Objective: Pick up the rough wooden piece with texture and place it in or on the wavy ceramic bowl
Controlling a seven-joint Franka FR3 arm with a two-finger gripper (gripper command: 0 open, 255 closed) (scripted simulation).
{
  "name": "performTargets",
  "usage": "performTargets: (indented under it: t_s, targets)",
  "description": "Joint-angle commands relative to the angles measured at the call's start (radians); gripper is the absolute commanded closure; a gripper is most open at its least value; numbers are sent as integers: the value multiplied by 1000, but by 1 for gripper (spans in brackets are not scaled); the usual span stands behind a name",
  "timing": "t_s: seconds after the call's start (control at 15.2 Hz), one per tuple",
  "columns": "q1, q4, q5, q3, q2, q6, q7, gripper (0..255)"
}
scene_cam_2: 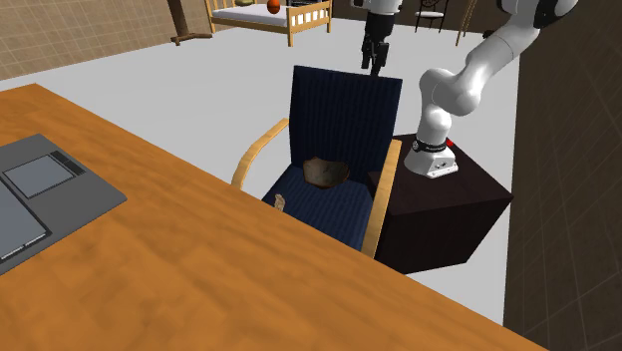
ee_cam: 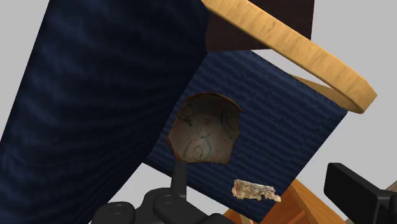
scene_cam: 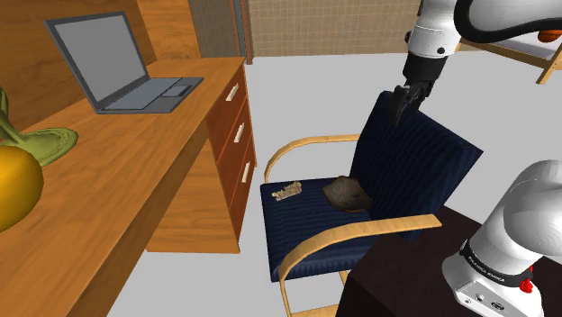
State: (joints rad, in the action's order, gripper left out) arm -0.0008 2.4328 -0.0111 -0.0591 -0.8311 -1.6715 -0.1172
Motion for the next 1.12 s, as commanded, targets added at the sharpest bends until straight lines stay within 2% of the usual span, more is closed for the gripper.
performTargets:
  t_s: [0.0,0.53,1.06]
  targets:
    - [0,0,0,0,0,0,0,0]
    - [50,-33,30,83,295,-215,245,0]
    - [99,-157,17,126,622,-369,483,0]
